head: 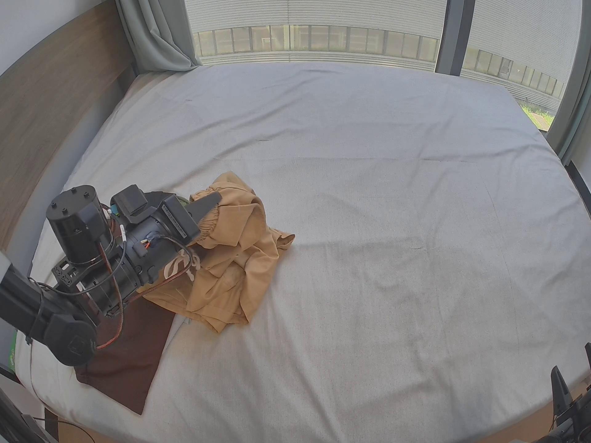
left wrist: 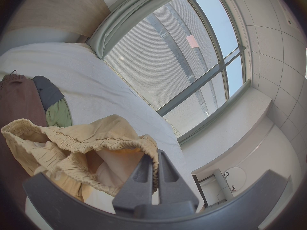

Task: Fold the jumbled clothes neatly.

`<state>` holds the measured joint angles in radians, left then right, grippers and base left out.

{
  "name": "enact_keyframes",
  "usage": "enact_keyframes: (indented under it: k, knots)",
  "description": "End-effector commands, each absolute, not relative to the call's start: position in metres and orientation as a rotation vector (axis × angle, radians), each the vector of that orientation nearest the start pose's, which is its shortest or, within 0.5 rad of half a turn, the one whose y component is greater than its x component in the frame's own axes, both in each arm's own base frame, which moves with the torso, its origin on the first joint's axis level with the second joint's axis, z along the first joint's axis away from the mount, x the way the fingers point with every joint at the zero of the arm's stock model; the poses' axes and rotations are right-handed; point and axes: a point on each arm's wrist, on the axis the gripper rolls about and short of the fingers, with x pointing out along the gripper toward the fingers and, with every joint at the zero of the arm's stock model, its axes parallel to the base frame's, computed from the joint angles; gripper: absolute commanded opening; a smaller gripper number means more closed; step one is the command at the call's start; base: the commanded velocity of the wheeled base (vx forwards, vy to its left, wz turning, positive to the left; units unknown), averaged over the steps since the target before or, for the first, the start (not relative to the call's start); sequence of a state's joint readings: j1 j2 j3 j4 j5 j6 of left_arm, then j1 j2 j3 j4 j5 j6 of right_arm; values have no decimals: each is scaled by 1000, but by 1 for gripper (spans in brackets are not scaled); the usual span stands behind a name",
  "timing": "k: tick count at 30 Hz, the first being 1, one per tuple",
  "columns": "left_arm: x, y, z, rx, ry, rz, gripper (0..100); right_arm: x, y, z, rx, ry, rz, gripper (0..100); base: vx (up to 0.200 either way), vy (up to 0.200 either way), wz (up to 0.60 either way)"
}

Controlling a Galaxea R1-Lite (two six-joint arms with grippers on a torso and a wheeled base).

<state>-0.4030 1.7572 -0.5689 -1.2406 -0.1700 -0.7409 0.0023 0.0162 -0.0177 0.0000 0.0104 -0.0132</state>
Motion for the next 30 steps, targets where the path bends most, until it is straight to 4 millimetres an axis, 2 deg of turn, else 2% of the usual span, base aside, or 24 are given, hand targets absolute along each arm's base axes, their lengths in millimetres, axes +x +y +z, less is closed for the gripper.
enact_keyframes:
  k: [1, 22, 30]
  knots:
    - [267, -123, 168, -728, 163, -583, 0, -22, 0, 76, -14, 9, 14, 100, 0, 0, 0]
    - [253, -161, 169, -721, 206, -720, 0, -22, 0, 76, -14, 9, 14, 100, 0, 0, 0]
    - [253, -180, 162, -715, 241, -767, 0, -22, 0, 76, -14, 9, 14, 100, 0, 0, 0]
